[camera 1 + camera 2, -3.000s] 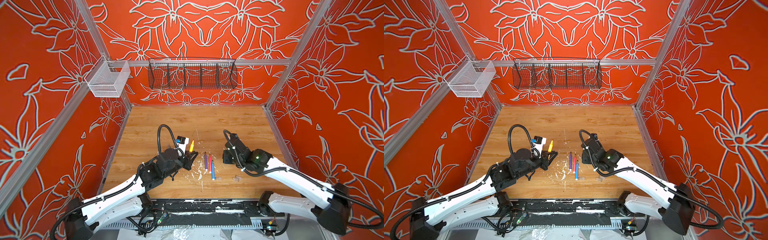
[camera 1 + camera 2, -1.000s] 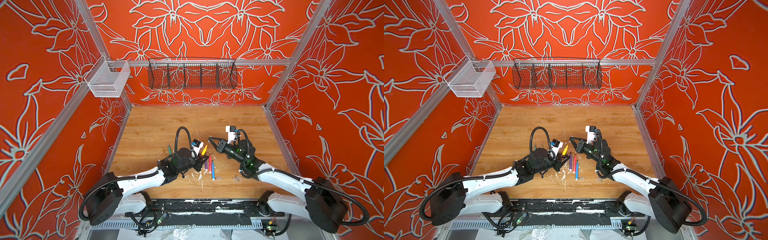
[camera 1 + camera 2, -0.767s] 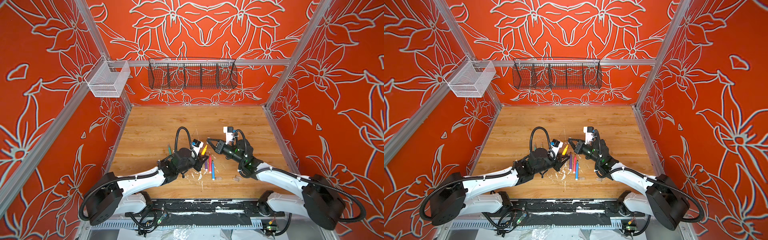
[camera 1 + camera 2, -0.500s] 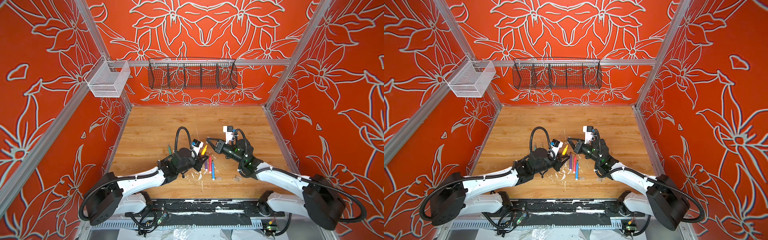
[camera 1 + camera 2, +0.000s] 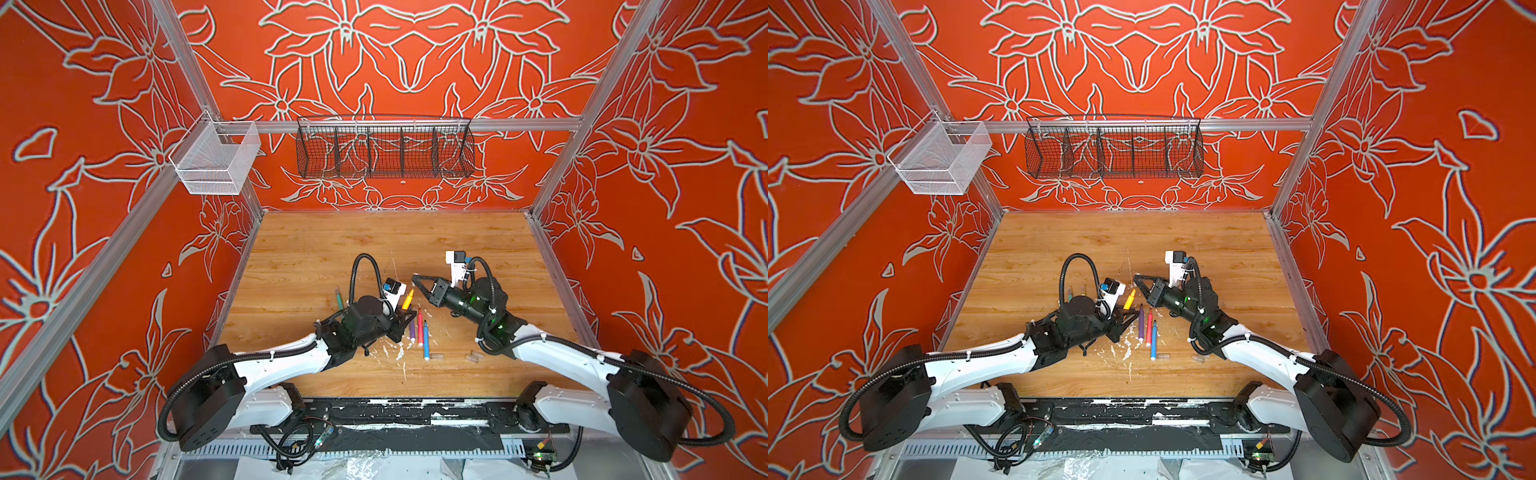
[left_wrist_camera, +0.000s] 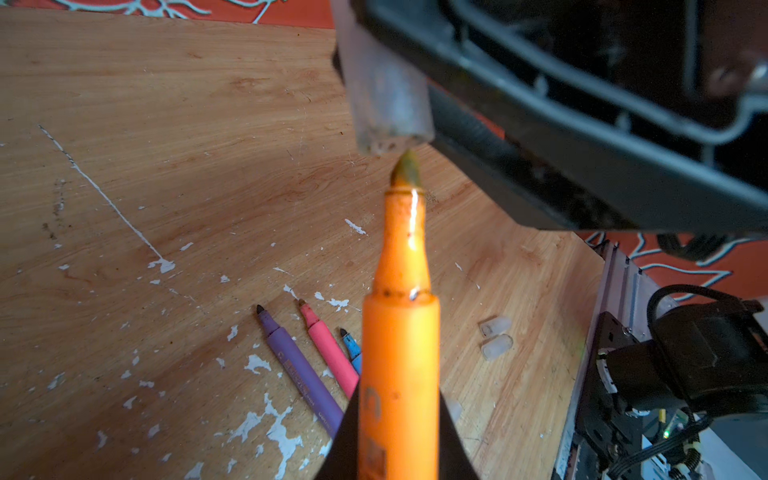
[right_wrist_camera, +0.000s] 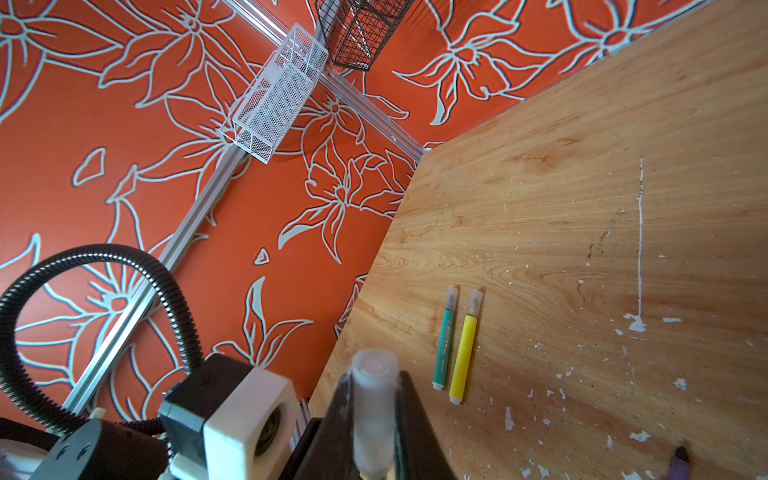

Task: Insert the pens into the pen caps
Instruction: 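Align the held cap above the orange marker tip with the right gripper, then lower the clear cap onto the orange marker tip with the right gripper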

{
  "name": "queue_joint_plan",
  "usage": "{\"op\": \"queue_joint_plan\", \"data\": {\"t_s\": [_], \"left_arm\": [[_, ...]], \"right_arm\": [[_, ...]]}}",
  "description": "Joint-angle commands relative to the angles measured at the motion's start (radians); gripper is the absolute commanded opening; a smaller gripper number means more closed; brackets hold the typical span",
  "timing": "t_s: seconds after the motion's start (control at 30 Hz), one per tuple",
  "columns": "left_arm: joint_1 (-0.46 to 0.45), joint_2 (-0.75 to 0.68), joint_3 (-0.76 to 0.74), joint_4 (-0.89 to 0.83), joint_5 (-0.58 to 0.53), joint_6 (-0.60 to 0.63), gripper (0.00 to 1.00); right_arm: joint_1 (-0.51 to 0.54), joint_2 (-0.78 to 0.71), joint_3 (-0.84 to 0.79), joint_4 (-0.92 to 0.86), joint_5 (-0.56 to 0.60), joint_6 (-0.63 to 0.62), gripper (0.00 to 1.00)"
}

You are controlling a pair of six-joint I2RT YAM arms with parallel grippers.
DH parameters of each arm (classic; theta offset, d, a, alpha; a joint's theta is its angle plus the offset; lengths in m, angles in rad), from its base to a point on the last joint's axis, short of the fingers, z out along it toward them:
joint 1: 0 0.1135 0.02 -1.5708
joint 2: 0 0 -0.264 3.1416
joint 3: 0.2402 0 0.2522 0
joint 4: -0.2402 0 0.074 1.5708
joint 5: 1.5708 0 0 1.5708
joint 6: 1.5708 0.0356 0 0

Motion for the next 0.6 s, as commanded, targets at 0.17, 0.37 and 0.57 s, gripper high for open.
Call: {"op": "queue_joint_plan", "data": {"t_s": [0.17,0.37,0.57], "left_arm": [[0.007,-0.026,0.002,-0.003,-0.019,-0.017,0.00],[0.048,-0.021,-0.001,0.006,0.025,-0.052,0.00],[0.097,-0.044,-0.026,0.046,0.083,-0.091,0.00]], "right_arm": [[0.005,0.027,0.030,0.035,-0.040,0.000,0.00],[0.005,0.045,0.034,0.045,-0.051,0.003,0.00],[0.008,0.071,0.038,0.063,-0.069,0.015,0.00]]}}
